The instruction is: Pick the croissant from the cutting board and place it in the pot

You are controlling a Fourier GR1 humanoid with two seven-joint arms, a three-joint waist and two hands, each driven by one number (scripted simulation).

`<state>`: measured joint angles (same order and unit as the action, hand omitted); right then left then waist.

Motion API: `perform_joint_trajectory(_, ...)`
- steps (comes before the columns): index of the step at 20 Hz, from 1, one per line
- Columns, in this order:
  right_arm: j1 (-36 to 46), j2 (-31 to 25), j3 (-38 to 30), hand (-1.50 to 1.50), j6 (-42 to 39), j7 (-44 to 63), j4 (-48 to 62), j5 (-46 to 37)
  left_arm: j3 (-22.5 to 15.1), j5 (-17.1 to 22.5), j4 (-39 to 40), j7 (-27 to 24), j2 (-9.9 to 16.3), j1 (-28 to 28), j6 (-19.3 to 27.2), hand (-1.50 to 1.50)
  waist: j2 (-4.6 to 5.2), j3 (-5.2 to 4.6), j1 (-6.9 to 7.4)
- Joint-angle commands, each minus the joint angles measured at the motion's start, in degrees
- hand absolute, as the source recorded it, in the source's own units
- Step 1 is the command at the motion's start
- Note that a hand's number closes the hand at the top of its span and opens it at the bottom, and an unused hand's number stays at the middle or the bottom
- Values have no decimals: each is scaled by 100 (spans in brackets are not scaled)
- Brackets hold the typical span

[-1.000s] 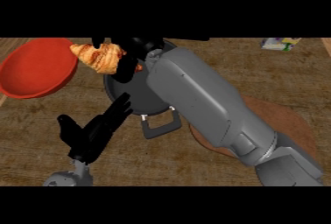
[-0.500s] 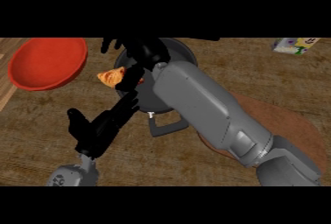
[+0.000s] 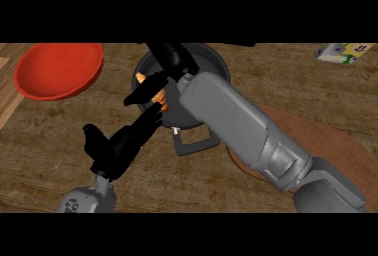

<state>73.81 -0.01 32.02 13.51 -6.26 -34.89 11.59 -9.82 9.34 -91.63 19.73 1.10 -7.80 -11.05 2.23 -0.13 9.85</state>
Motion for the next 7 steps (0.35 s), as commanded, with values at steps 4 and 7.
perform_joint_trajectory(4,155,1,217,-150,899,-349,307,504,166,98,13,-154,86,236,-54,0,-53,-7,-85)
perform_joint_trajectory(7,359,1,-97,-150,734,-685,824,600,199,88,-97,106,23,135,132,0,-63,4,-302)
